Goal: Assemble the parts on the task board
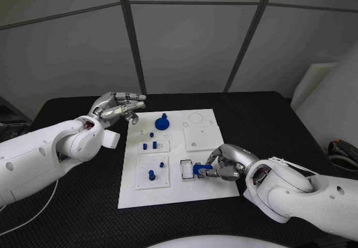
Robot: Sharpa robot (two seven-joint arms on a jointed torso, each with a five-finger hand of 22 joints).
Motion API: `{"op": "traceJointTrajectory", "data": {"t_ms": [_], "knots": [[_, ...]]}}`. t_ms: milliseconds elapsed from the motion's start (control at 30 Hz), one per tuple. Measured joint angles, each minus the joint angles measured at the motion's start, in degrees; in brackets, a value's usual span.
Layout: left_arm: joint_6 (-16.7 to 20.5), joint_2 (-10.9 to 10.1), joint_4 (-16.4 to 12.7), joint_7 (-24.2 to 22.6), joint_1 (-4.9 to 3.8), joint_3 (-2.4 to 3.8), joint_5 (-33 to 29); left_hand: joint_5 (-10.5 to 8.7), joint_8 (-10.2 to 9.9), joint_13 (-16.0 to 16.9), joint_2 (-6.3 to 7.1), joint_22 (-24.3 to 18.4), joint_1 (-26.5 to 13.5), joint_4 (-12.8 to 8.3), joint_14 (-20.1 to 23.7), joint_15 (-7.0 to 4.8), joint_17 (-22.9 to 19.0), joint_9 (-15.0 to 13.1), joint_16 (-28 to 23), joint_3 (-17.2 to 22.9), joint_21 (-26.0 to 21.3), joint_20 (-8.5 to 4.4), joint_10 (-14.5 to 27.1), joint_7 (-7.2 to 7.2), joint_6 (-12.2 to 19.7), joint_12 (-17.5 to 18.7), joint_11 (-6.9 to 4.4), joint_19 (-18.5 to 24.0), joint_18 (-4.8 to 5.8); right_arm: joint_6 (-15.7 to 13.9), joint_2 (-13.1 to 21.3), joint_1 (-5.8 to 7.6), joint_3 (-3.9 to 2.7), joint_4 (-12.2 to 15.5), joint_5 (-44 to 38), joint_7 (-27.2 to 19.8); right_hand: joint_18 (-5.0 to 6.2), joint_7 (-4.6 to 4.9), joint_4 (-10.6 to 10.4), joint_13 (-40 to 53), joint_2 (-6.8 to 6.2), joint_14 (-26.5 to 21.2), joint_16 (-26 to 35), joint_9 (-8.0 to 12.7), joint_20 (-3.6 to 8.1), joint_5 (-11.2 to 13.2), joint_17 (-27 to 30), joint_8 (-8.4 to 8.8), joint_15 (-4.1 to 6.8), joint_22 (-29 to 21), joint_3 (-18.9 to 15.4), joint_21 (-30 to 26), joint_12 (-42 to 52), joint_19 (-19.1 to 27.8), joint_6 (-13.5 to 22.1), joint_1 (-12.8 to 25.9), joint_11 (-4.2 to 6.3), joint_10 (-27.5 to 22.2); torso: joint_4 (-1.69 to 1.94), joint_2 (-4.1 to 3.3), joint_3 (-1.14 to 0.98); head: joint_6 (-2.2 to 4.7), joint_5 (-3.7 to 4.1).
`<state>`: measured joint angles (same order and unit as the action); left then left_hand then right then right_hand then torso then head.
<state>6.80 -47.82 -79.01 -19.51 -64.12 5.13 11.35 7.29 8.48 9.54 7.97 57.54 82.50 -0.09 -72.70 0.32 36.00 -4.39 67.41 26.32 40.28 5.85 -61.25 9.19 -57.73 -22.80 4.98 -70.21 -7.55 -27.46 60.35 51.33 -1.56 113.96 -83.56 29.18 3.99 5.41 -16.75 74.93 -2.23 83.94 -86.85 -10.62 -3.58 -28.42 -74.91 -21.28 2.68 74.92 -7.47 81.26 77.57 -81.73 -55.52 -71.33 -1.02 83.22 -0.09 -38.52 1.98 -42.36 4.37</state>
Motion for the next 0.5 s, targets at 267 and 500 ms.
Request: {"op": "traceJointTrajectory", "data": {"t_ms": [267,500], "knots": [[0.0,0.0,-0.4,0.0,0.0,0.0,0.0,0.0,0.0,0.0,0.0,0.0,0.0,0.0,0.0,0.0,0.0,0.0,0.0,0.0,0.0,0.0,0.0,0.0,0.0,0.0,0.0,0.0,0.0,0.1,-3.6,0.09,-0.11,-2.0,4.2,-0.7,0.0,-0.17,0.0,0.0,1.05,0.0,0.0,-0.1,0.0,0.0,0.0,-0.25,0.0,0.0,-0.7,0.0,0.0,0.0,-0.2,1.1,0.0,0.0,0.07,-0.04,0.05,-0.14,-0.37],[0.0,0.0,-0.5,0.0,0.0,0.0,0.0,0.0,0.0,0.0,0.0,0.0,0.0,0.0,0.0,0.0,0.0,0.0,0.0,0.0,0.0,0.0,0.0,0.0,0.0,0.0,0.0,0.0,0.0,0.1,-6.1,0.07,-0.08,-3.2,6.0,-1.0,0.0,-0.49,0.1,0.0,1.21,0.0,0.0,-0.3,0.0,0.0,0.0,-0.64,0.0,0.0,-0.8,0.0,0.0,0.0,-1.0,0.9,0.21,0.2,0.07,-0.06,0.02,-0.02,-0.77]]}}
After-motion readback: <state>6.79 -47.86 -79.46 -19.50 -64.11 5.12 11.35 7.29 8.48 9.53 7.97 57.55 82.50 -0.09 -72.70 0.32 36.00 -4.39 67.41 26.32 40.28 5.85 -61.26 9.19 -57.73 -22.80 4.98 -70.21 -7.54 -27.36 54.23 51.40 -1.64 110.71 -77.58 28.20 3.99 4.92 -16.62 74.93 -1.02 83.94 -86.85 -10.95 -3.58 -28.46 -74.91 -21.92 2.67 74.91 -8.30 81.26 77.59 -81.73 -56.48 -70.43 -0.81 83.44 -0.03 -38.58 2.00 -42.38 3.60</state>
